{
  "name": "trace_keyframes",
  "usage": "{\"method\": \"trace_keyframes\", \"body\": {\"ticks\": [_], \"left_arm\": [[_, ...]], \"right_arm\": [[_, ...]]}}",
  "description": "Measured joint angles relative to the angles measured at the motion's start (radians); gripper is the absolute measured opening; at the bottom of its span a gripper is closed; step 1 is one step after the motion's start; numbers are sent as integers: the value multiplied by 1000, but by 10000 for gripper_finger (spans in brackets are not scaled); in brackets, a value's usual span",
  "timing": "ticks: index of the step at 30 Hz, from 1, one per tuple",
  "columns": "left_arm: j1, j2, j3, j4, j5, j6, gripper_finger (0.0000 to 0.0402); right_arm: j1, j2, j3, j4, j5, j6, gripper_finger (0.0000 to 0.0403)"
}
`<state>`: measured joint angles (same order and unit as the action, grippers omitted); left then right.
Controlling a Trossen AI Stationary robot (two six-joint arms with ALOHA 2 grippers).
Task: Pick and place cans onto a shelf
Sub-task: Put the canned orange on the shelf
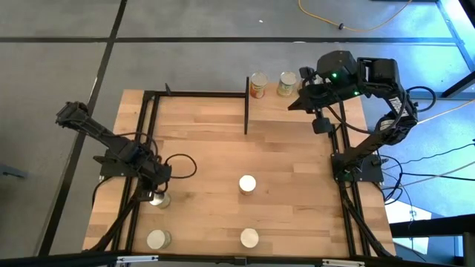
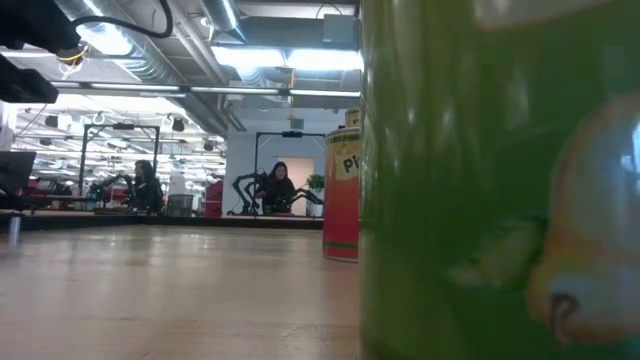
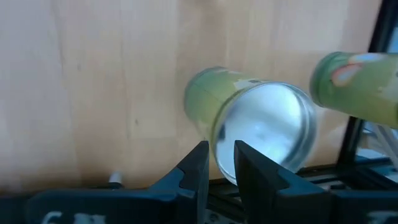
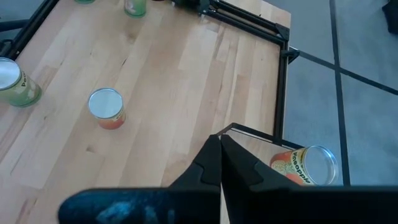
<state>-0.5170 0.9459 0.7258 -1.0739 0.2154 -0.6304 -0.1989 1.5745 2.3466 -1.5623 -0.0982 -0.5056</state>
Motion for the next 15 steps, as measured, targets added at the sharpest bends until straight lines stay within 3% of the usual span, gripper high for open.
{"method": "trace_keyframes", "body": {"ticks": [15], "left_arm": [[-6, 3, -36, 31, -17, -4, 69]], "right_arm": [[0, 0, 0, 0, 0, 0, 0]]}}
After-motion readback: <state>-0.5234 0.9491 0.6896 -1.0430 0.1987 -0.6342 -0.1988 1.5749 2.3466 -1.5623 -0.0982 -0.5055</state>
